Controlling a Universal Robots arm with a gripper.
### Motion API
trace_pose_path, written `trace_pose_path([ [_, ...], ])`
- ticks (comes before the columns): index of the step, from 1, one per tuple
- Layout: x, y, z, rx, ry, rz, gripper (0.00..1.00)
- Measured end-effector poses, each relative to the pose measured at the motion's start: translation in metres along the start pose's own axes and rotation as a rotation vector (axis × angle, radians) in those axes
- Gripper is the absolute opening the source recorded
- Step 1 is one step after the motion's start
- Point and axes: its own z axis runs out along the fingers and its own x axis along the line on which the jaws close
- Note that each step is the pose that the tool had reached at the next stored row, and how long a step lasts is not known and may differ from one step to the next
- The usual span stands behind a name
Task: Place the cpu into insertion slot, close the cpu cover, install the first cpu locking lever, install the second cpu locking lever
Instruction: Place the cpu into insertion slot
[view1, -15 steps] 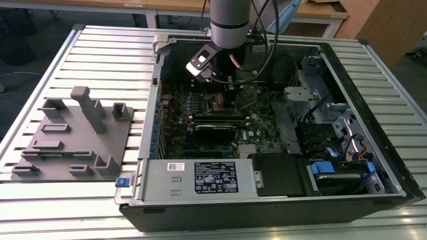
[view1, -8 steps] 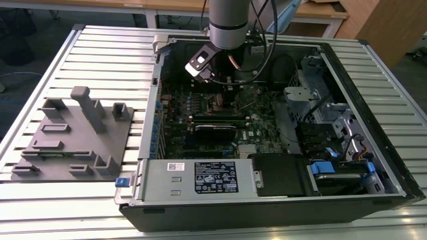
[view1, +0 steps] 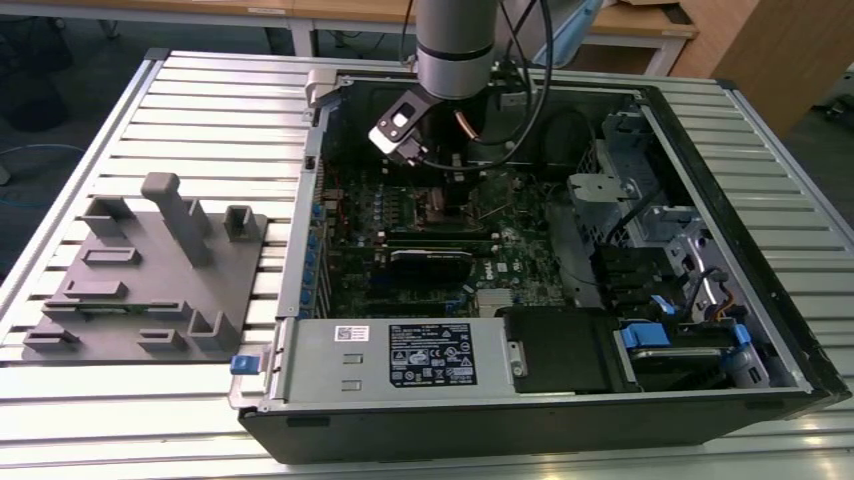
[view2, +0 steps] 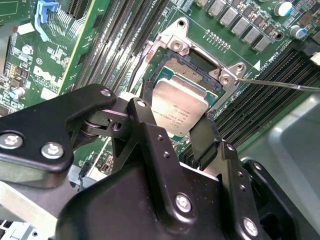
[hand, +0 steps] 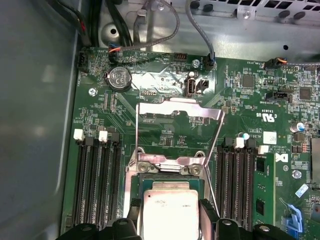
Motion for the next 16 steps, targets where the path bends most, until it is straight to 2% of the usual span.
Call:
trace_pose_path([
  [16,0.0012,-0.0031,0.0093,-0.0001,0.0007,0.000,0.54],
])
